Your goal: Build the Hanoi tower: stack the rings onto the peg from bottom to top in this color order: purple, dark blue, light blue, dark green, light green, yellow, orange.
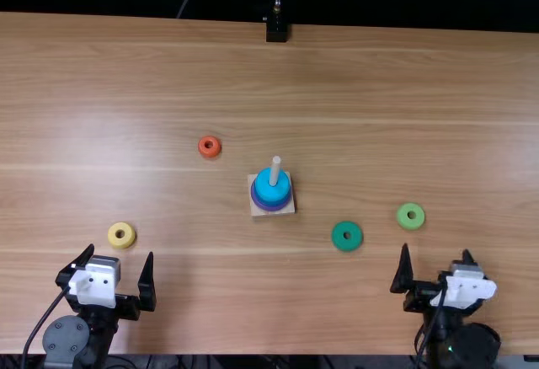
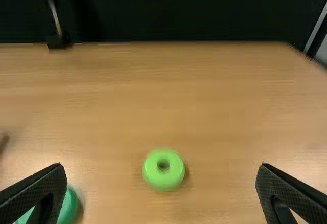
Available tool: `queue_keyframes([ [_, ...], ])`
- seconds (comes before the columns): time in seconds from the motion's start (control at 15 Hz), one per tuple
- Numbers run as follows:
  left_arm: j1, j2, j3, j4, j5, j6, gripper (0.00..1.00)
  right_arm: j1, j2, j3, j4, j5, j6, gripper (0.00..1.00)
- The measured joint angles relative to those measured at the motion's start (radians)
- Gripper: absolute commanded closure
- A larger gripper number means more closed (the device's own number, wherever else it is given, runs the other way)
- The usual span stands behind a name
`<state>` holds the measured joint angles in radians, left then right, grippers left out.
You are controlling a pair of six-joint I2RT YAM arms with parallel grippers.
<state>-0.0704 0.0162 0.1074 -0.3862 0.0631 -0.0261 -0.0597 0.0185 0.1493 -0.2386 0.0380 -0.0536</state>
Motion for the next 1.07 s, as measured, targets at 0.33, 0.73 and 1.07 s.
queue_keyframes([
  [0.33, 0.0, 0.0, 0.0, 0.0, 0.0, 0.0, 0.0, 0.017, 0.319, 0.397, 0.1, 0.011, 0.0, 0.0],
  [0.73, 0.0, 0.0, 0.0, 0.0, 0.0, 0.0, 0.0, 0.248, 0.837, 0.801, -0.344, 0.026, 0.094, 0.0],
  [1.07, 0.0, 0.0, 0.0, 0.0, 0.0, 0.0, 0.0, 0.315, 1.213, 0.991, -0.67, 0.029, 0.281, 0.0],
])
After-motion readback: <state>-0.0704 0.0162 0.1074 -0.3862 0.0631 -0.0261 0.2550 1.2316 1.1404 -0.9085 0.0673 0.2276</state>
